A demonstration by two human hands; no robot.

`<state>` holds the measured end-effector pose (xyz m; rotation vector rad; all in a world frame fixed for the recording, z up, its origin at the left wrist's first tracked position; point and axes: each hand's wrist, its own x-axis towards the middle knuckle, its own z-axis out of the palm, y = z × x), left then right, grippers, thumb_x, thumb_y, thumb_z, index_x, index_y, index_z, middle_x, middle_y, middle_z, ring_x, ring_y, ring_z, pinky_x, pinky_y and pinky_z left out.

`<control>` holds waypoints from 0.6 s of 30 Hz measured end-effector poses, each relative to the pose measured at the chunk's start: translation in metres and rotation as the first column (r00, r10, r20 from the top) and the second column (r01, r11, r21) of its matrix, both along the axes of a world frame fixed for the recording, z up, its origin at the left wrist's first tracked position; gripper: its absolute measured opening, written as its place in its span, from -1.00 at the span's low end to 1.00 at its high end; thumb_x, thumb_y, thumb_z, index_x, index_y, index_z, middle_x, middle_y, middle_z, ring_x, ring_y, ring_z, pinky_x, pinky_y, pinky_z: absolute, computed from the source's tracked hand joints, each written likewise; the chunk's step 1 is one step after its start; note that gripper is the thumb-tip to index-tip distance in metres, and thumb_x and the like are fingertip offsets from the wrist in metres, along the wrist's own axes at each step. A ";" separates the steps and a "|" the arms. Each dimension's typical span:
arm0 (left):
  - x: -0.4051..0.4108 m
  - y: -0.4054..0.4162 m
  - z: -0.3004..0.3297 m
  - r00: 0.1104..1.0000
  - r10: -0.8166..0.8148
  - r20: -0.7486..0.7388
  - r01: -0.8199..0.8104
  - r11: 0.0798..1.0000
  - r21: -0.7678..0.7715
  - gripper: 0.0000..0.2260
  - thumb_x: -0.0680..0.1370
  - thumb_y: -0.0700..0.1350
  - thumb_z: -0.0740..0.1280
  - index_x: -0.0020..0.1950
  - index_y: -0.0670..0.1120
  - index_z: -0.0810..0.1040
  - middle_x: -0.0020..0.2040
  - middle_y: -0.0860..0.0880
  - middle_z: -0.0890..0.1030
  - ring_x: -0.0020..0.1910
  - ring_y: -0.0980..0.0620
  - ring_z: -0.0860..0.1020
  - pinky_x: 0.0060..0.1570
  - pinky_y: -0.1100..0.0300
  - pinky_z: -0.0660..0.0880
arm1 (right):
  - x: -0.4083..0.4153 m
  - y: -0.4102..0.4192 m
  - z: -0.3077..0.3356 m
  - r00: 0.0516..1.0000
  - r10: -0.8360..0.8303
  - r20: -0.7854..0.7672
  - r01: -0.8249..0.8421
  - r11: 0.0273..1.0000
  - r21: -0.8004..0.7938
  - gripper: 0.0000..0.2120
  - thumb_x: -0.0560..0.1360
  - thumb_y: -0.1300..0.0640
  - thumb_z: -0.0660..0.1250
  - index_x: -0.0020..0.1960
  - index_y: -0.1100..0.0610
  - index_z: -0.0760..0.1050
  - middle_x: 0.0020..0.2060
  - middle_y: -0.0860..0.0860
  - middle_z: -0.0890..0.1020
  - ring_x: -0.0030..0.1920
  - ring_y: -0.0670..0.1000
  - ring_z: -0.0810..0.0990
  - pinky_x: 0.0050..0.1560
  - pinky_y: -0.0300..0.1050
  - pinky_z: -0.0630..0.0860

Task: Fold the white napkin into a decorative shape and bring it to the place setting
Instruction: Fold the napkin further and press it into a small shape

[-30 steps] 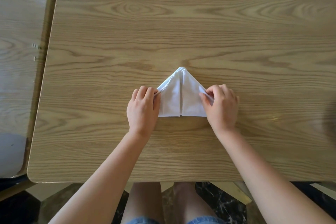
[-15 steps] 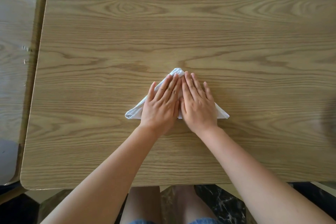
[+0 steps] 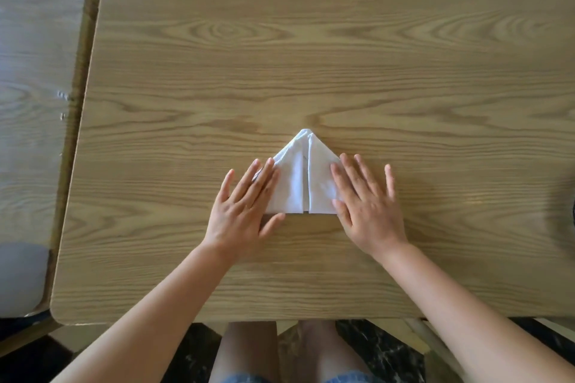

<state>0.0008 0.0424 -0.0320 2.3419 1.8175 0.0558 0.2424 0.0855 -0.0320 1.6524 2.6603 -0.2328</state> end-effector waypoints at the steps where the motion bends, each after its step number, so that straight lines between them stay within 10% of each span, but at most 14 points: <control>1: 0.001 0.001 0.000 1.000 0.000 -0.005 0.000 1.000 -0.018 -0.40 0.57 0.24 -0.07 0.51 -0.08 0.15 0.51 0.00 0.14 0.49 0.02 0.08 0.42 -0.07 0.02 | -0.001 0.001 0.000 1.000 -0.007 0.000 0.007 1.000 -0.012 -0.48 0.55 -0.04 0.02 0.48 0.05 0.15 0.48 0.02 0.21 0.47 0.06 0.16 0.38 0.32 0.05; 10: 0.004 0.012 0.026 0.997 0.031 0.069 -0.018 0.984 -0.179 -0.33 0.52 0.31 -0.15 0.53 -0.03 0.04 0.55 0.08 -0.02 0.50 0.13 -0.14 0.42 -0.18 -0.17 | -0.004 0.001 0.012 0.997 -0.072 0.003 0.072 0.994 -0.076 -0.43 0.53 -0.12 0.03 0.49 0.05 0.11 0.49 0.11 0.17 0.48 0.11 0.12 0.36 0.39 0.05; 13: 0.013 0.036 0.056 0.936 0.199 0.289 -0.170 0.978 -0.122 -0.50 0.50 0.17 0.04 0.26 -0.04 0.52 0.29 -0.02 0.52 0.30 -0.01 0.42 0.27 -0.04 0.25 | 0.000 -0.008 0.020 0.939 -0.333 -0.083 0.330 0.943 -0.042 -0.38 0.48 -0.16 0.10 0.45 0.13 0.21 0.38 0.20 0.37 0.37 0.19 0.29 0.32 0.21 0.14; 16: 0.019 0.088 0.077 0.531 0.678 0.508 -0.206 0.685 -0.699 -0.69 0.50 0.00 0.13 -0.15 -0.09 0.64 -0.17 -0.02 0.69 -0.20 0.00 0.61 -0.09 0.08 0.44 | 0.002 -0.016 0.028 0.821 -0.549 -0.155 0.555 0.832 -0.004 -0.43 0.38 -0.14 0.26 0.25 0.19 0.42 0.07 0.18 0.53 0.06 0.22 0.49 0.03 0.12 0.39; 18: 0.022 0.119 0.084 0.483 0.800 0.355 -0.048 0.429 -0.902 -0.66 0.54 -0.07 0.10 -0.16 -0.15 0.64 -0.21 -0.06 0.70 -0.28 0.01 0.62 -0.16 0.15 0.46 | 0.000 -0.019 0.029 0.754 -0.636 -0.167 0.639 0.768 -0.042 -0.49 0.32 -0.10 0.40 0.14 0.20 0.48 -0.04 0.15 0.54 -0.03 0.22 0.51 -0.03 0.10 0.40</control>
